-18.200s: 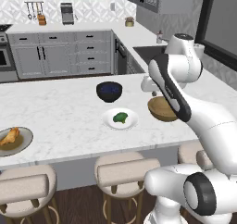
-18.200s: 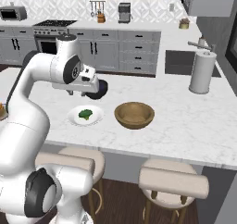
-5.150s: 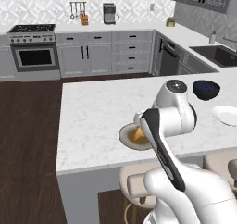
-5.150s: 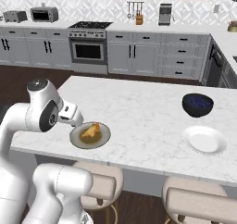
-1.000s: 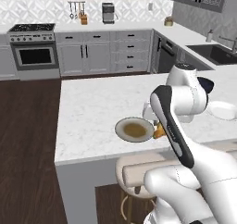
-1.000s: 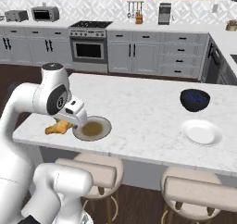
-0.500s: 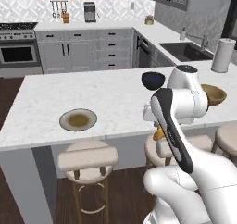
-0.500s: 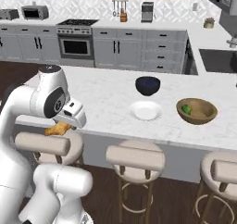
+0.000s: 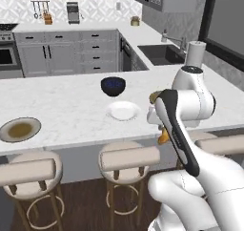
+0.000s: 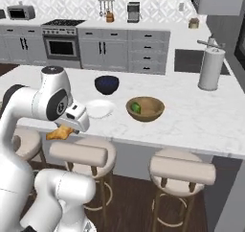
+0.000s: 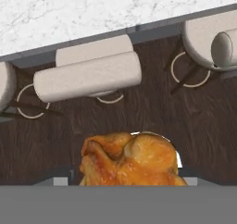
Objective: Pick the chicken drumstick and broccoli from their plates and place them in the bowl. Then put the bowl in the fridge.
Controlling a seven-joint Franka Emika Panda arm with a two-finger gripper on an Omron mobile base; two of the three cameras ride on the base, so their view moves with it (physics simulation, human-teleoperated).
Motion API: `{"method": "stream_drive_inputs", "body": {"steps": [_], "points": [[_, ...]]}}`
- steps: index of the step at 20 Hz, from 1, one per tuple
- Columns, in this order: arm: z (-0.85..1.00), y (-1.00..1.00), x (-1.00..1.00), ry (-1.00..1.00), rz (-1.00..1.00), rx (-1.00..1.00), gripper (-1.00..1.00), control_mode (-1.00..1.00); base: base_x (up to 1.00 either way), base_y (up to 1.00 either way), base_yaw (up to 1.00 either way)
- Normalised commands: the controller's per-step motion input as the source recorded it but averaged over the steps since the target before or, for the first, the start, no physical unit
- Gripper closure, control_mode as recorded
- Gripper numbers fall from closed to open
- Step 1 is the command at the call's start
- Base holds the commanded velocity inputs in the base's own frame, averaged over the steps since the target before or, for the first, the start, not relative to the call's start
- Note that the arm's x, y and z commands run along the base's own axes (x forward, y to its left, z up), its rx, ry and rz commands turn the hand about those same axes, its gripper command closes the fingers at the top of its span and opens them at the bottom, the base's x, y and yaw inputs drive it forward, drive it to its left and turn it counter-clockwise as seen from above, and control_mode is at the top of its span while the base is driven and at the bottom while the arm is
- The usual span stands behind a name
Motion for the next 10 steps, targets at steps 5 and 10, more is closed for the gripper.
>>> {"method": "stream_drive_inputs", "body": {"steps": [5, 10], "points": [[0.0, 0.0, 0.0, 0.0, 0.0, 0.0, 1.0, 1.0, 0.48, -0.78, 0.02], [0.0, 0.0, 0.0, 0.0, 0.0, 0.0, 1.0, 1.0, 0.97, -0.13, 0.0]]}}
